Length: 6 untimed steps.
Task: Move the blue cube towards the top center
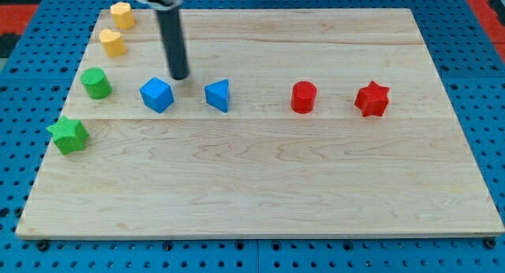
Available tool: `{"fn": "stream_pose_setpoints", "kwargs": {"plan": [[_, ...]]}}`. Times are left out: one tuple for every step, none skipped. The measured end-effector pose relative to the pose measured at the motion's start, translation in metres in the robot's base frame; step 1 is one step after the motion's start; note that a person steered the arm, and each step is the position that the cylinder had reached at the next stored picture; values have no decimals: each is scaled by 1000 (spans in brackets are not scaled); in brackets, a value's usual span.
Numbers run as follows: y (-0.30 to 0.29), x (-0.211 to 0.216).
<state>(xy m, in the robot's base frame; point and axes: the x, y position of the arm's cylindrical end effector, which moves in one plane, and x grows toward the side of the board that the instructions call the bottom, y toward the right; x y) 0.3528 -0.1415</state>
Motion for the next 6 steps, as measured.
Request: {"fn": "stream_pose_setpoints", "kwargs": {"plan": [[-34,2],[-34,29],[-8,41],[67,53],[15,110],[46,134]]}}
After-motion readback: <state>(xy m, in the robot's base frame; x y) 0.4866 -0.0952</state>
